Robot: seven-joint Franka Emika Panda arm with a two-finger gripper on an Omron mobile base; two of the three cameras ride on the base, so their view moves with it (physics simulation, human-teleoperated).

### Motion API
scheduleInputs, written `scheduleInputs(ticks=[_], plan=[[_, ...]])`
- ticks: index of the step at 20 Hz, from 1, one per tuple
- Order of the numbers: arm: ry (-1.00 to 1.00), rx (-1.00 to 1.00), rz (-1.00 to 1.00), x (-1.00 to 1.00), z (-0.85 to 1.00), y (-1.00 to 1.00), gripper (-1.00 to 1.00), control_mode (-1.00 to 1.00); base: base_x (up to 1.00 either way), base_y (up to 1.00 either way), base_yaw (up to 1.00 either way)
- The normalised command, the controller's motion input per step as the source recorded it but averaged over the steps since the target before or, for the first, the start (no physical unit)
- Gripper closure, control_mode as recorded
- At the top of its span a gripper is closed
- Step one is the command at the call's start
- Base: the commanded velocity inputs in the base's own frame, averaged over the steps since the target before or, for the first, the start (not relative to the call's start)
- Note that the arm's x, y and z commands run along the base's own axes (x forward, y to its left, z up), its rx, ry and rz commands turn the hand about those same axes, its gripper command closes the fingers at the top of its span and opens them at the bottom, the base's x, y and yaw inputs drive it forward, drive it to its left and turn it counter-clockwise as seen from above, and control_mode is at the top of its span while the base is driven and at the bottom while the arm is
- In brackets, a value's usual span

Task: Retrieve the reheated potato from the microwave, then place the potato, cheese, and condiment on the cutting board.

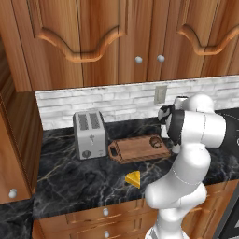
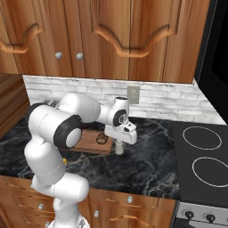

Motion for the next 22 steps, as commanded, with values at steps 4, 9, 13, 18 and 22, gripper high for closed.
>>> scheduleInputs(ticks=[4, 9, 13, 18, 22], plan=[[0.0, 0.0, -0.05, -0.05, 0.15, 0.0, 1.0, -1.0, 0.0, 0.0, 0.0], [0.0, 0.0, -0.01, -0.26, 0.35, 0.18, 1.0, -1.0, 0.0, 0.0, 0.0], [0.0, 0.0, 0.0, -0.23, 0.23, 0.43, 1.0, -1.0, 0.0, 0.0, 0.0], [0.0, 0.0, 0.0, -0.03, 0.06, 0.66, 1.0, -1.0, 0.0, 0.0, 0.0], [0.0, 0.0, 0.03, 0.0, 0.09, 0.62, 1.0, -1.0, 0.0, 0.0, 0.0]])
